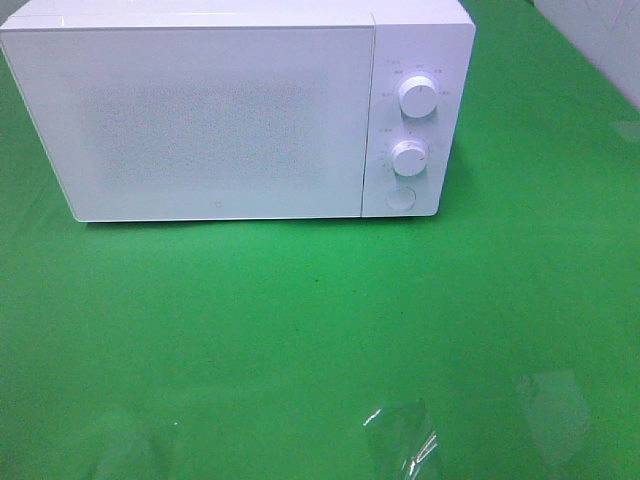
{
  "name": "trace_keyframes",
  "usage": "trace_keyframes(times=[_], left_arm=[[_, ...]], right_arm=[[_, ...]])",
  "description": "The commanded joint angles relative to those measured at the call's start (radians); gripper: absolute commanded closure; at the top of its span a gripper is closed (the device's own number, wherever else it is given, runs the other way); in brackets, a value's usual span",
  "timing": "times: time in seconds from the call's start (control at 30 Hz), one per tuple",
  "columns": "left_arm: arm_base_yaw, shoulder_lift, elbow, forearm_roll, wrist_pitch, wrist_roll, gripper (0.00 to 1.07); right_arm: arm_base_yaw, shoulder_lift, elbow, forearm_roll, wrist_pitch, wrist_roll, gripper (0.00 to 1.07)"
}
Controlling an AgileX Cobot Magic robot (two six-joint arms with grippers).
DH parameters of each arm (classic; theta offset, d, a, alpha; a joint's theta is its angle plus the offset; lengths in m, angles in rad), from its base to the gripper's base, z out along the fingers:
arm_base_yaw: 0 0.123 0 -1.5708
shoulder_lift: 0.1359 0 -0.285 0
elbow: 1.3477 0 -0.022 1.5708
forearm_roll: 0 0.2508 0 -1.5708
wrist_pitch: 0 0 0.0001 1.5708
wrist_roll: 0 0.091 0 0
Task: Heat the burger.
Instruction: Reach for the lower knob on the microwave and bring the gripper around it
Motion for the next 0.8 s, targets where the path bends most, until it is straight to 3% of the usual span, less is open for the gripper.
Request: trace_keyframes(times=[0.03, 0.8], left_arm=[[0.003, -0.023, 0.004, 0.004, -0.012, 0.001, 1.06], [0.003, -0.023, 0.004, 0.004, -0.012, 0.001, 1.06]], right_arm=[[0.001, 0.135, 0.002, -0.010, -0.149, 0.001, 0.50], [0.001, 0.715, 0.000, -0.008, -0.691, 0.099, 0.50]])
